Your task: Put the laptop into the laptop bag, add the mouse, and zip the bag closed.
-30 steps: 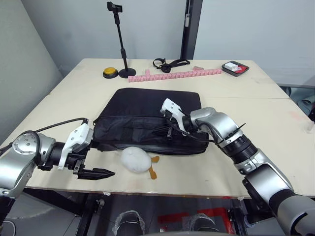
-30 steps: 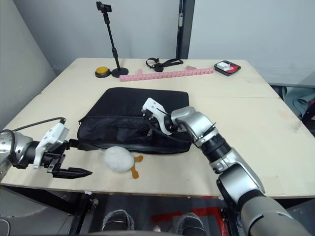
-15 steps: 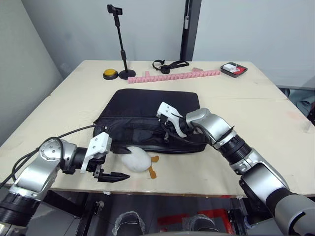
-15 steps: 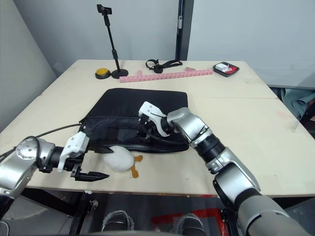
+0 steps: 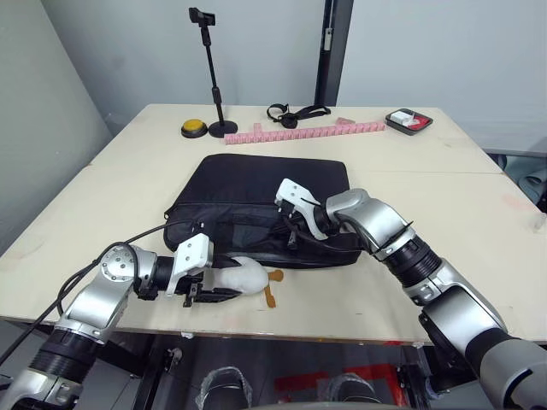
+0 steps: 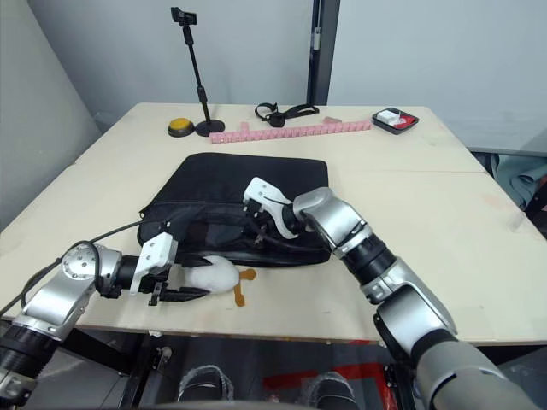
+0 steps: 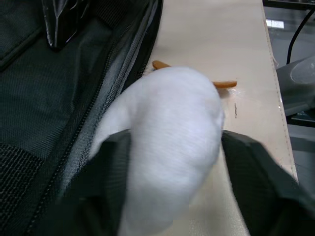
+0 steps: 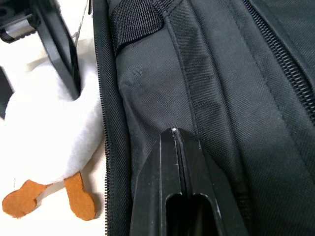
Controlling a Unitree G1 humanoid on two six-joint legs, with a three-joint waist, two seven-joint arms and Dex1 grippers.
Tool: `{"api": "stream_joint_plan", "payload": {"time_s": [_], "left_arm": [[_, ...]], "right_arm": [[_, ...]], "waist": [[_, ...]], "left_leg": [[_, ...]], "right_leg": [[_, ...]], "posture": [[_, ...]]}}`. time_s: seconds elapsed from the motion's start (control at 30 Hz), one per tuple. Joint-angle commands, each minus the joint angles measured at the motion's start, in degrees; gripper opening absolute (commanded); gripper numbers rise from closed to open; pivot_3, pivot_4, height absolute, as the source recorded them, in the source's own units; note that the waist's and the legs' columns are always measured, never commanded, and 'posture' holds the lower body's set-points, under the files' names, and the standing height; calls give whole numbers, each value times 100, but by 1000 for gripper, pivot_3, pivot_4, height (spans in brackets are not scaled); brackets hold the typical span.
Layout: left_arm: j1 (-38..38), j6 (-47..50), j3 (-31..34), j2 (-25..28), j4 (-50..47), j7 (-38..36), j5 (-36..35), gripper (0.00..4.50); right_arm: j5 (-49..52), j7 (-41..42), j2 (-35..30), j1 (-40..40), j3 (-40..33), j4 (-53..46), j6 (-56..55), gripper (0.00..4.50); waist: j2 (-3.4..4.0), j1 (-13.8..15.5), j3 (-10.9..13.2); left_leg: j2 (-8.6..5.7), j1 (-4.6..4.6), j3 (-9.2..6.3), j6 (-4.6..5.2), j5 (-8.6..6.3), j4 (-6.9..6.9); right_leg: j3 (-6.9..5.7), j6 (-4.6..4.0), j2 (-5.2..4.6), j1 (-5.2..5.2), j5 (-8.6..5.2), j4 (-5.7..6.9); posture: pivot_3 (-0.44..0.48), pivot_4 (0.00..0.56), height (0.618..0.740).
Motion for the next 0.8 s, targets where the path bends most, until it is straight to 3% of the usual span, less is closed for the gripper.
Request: {"api": "stream_joint_plan", "payload": {"time_s": [0.03, 0.13, 0.37, 0.63, 0.8], "left_arm": [[-57, -195, -142, -140, 110, 167, 192, 1000], [-20, -191, -180, -252, 43, 287, 224, 10], [134, -199, -474, -426, -586, 439, 310, 10], [-79, -596, -908, -620, -401, 756, 894, 10], [-57, -622, -964, -757, -380, 853, 899, 10]], "right_arm": [[-113, -15, -147, 136, 42, -112, 185, 0], [-105, -26, -207, 184, 49, -191, 280, 0], [-72, 38, -410, 281, 132, -467, 609, 0], [-62, -15, -505, 342, 208, -676, 952, 0], [536, 29, -141, 147, -431, -844, 1386, 0]], "waist": [[0, 16, -5], [1, 21, -10], [1, 31, -11], [2, 30, -18], [3, 10, -18]], "left_leg": [[-1, 0, 0, 0, 0, 0], [-2, 3, -1, 0, 0, 0], [-6, 16, 0, 1, -1, -1], [-8, 20, 1, 1, -1, -4], [-8, 19, 2, 1, -1, -6]], "right_leg": [[0, 0, -1, 1, 0, -1], [-1, 0, -3, 6, 0, -1], [0, 2, -8, 19, -1, -6], [1, 3, -10, 23, -2, -9], [2, 4, -10, 20, -2, -9]], "posture": [[0, 150, 739], [0, 150, 739], [0, 150, 739], [0, 150, 739], [0, 150, 739]]}}
